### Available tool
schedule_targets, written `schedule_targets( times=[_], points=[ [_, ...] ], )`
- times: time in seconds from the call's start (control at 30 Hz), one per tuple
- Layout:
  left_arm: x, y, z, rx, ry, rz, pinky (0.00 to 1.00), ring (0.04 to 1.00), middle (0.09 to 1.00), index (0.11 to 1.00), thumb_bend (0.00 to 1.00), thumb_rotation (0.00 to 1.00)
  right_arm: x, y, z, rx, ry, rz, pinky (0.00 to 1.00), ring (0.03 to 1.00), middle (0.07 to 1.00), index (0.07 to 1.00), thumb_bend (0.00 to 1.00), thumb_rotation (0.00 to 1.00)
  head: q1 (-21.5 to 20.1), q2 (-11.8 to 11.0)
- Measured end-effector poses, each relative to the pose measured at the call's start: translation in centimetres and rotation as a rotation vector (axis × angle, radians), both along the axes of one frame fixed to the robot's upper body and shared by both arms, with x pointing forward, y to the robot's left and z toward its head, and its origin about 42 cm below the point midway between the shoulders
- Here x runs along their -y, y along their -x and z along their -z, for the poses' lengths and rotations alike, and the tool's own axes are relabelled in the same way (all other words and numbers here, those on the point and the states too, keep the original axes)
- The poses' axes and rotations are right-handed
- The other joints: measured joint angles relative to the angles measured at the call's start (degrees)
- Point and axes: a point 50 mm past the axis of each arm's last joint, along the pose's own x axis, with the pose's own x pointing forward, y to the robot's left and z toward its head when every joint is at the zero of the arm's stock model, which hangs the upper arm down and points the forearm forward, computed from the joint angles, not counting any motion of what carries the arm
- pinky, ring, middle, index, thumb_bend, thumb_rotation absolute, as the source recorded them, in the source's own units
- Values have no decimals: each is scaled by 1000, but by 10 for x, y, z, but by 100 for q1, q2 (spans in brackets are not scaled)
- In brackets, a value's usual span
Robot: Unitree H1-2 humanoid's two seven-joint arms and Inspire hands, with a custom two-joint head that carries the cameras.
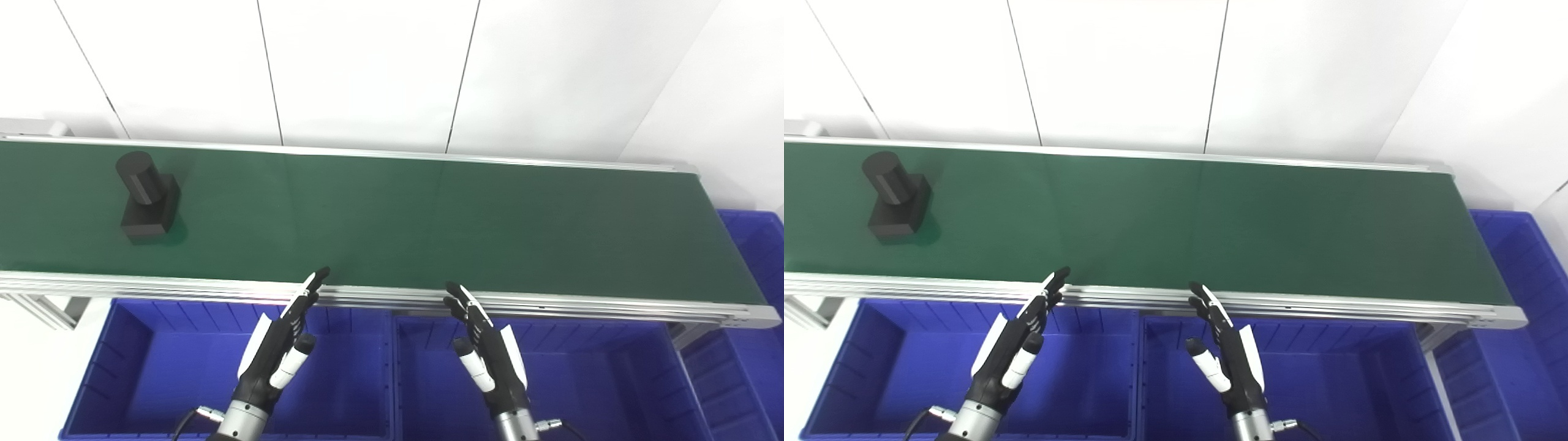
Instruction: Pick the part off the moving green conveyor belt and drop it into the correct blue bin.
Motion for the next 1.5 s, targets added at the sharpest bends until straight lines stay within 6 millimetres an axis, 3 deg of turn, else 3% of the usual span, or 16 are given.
schedule_targets(
  times=[0.7,0.97,1.17,1.3,1.5],
  points=[
    [1,-21,4,0,-18,3,982,998,994,950,763,997,7,-22,0,4,-6,15,891,888,925,905,777,927,-9,-150],
    [2,-16,-4,24,0,2,1000,1000,993,956,815,982,9,-11,-7,20,-30,6,865,872,901,896,822,932,-9,-141],
    [2,-1,-6,19,23,-9,1000,997,987,953,863,988,17,3,-17,42,-78,26,858,861,888,890,791,907,0,-167],
    [2,-1,-7,23,24,-8,999,995,987,958,794,996,22,1,-18,42,-75,22,859,858,884,890,781,906,79,-263],
    [5,-13,2,1,9,3,990,993,988,953,788,976,26,-9,-11,19,-61,23,878,870,892,894,800,909,429,-238]
  ],
)
